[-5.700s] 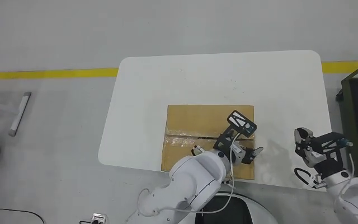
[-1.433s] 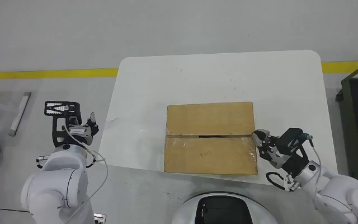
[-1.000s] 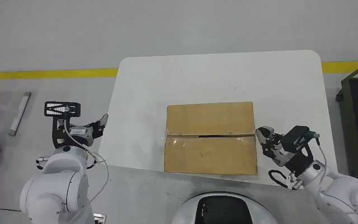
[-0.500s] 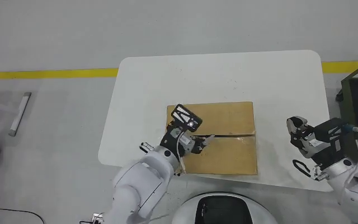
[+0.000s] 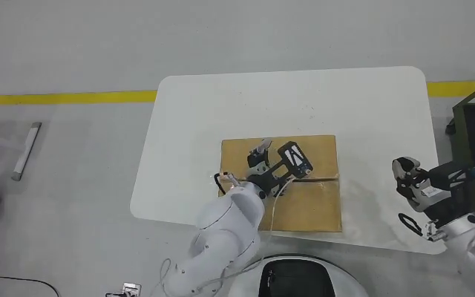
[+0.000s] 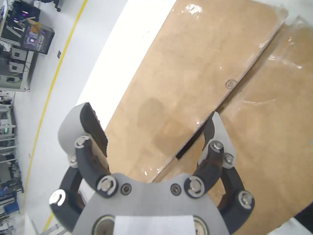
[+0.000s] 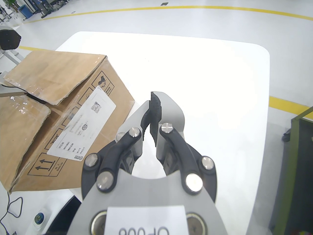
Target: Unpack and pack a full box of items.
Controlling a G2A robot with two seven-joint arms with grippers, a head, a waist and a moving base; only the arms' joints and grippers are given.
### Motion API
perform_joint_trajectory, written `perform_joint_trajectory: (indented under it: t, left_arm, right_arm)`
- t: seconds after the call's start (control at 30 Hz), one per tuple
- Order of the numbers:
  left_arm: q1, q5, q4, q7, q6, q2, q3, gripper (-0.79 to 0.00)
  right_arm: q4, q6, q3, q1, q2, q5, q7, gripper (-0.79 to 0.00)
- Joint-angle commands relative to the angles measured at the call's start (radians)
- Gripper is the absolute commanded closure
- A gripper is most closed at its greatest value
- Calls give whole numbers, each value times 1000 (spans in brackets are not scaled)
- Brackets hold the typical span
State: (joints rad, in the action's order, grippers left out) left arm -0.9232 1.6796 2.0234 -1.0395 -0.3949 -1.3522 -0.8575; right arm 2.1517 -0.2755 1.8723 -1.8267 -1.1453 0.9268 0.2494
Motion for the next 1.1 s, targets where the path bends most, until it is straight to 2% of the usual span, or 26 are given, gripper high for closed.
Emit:
perform_joint_trajectory:
  t: [0.0, 0.47, 0.77, 0.8, 0.83, 0.87, 0.9, 1.07]
  left_arm:
    - [5, -5, -7, -4, -6, -3, 2, -785]
    - [11, -17, -15, -73, -40, -16, 9, -785]
    - [32, 68, -66, -17, -47, -21, 7, -785]
    - [33, 73, -68, -10, -46, -22, 6, -760]
    - [34, 79, -67, -1, -47, -22, 6, -582]
    - [33, 83, -66, 9, -47, -22, 3, -169]
    - [32, 85, -62, 22, -49, -23, 1, 0]
    - [12, 88, -37, 42, -66, -21, -20, 0]
  right_arm:
    - [-2, -2, 2, 0, 0, 0, 1, 0]
    - [-6, 8, -16, 6, -3, 5, 5, 0]
    - [-6, 8, -15, 7, -4, 9, 4, 0]
    - [-6, 8, -15, 7, -4, 8, 5, 0]
    - [-5, 9, -15, 6, -4, 8, 5, 0]
    - [-5, 11, -14, 6, -4, 7, 5, 0]
    - [-4, 11, -14, 5, -4, 8, 5, 0]
    - [-3, 11, -13, 3, -5, 6, 3, 0]
